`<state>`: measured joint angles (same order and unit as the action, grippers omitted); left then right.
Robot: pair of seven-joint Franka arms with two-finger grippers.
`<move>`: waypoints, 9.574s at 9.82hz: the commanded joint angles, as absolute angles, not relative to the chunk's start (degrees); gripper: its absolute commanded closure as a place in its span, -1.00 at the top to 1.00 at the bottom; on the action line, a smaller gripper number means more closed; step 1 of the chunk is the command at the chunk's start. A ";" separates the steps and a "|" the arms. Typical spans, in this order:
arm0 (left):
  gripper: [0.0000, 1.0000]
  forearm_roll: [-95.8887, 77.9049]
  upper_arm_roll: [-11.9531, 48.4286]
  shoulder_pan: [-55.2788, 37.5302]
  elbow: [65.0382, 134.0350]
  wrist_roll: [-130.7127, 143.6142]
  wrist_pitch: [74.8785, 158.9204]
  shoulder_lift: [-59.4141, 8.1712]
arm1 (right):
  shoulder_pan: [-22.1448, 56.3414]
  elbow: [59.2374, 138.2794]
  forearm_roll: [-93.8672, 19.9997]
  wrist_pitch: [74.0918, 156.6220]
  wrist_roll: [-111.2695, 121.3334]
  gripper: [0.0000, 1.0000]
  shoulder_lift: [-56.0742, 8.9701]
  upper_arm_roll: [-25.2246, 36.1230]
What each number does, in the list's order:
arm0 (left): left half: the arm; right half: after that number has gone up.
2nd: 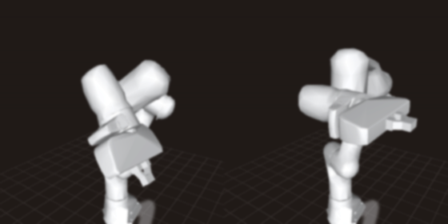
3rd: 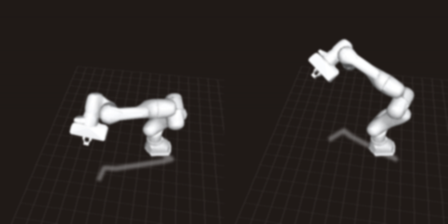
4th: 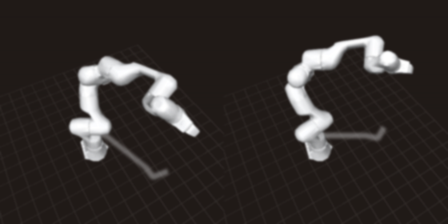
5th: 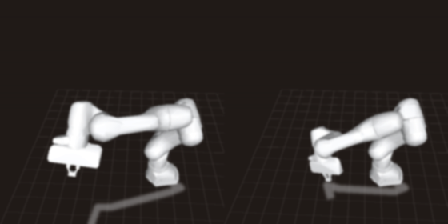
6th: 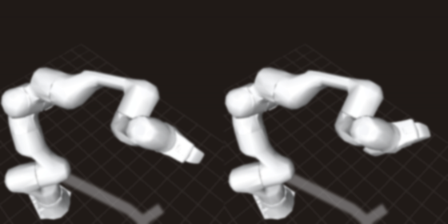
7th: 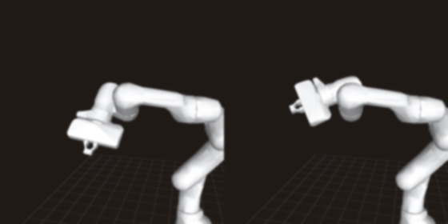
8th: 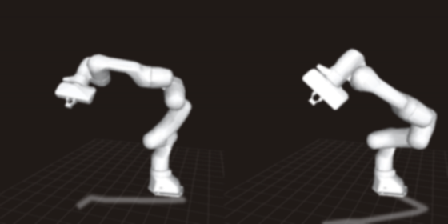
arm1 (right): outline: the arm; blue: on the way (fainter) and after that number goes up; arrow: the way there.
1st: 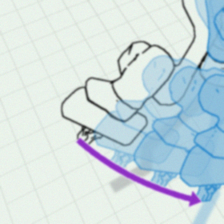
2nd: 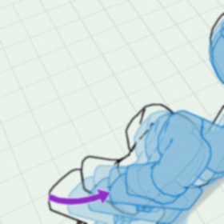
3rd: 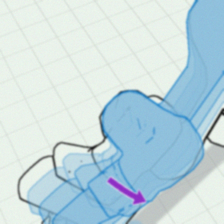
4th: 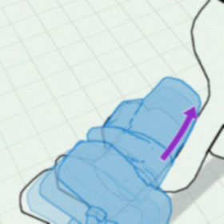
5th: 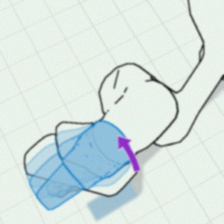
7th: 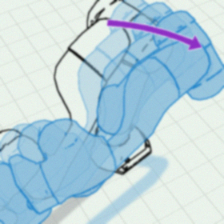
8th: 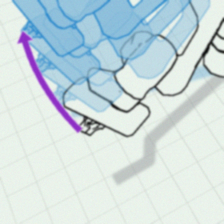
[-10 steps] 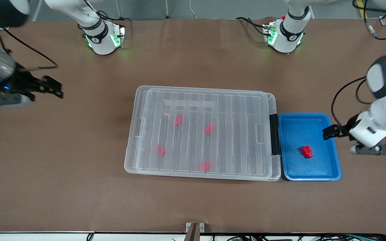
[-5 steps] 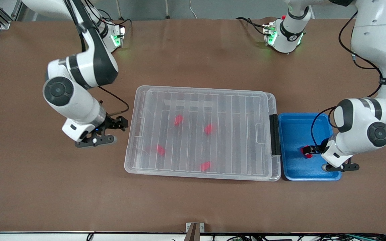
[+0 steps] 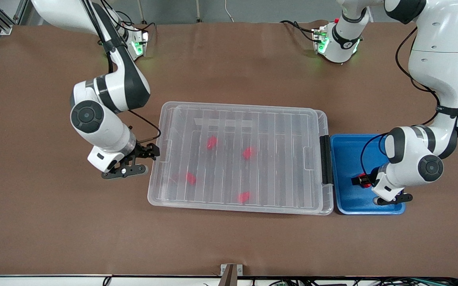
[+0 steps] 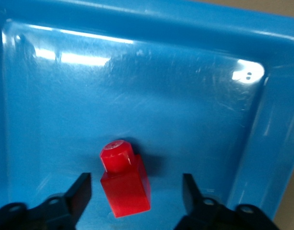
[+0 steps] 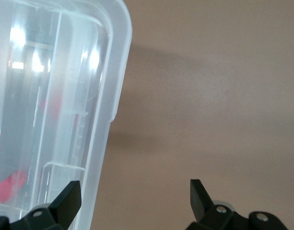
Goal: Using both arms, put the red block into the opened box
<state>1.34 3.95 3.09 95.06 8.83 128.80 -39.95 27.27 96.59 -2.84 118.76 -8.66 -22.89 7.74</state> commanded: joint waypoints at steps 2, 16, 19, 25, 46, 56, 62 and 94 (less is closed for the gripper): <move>-0.55 2.29 3.96 2.73 95.80 9.67 130.08 -41.66 | 28.12 97.82 -5.36 121.11 -8.88 1.00 -23.81 7.73; -0.99 2.46 15.45 2.02 81.30 13.50 104.94 -25.23 | 16.27 97.91 -0.62 113.56 -4.49 1.00 -23.47 8.79; -0.99 2.46 19.68 0.02 81.30 23.62 105.29 -25.92 | 14.68 97.21 -0.70 111.28 -1.93 1.00 -22.68 8.70; -0.98 2.64 19.69 -6.68 88.47 31.02 115.02 -30.24 | 10.75 82.36 -2.10 96.77 -2.81 1.00 -14.71 9.05; 1.00 2.64 19.07 -3.28 85.56 29.80 108.23 -23.56 | 1.76 82.97 -1.23 81.31 0.61 1.00 -1.32 8.70; 1.00 2.72 19.68 10.54 76.64 12.24 86.59 -9.94 | 0.62 100.46 -2.02 103.25 0.97 -1.00 -6.82 -2.44; 1.00 2.64 15.32 6.26 84.52 4.48 82.88 -2.75 | 0.79 108.28 -2.28 113.99 10.02 -1.00 -14.15 -4.04; 1.00 1.58 9.75 1.50 93.87 3.34 87.10 3.43 | 4.40 95.56 -0.35 95.41 0.18 1.00 2.97 8.16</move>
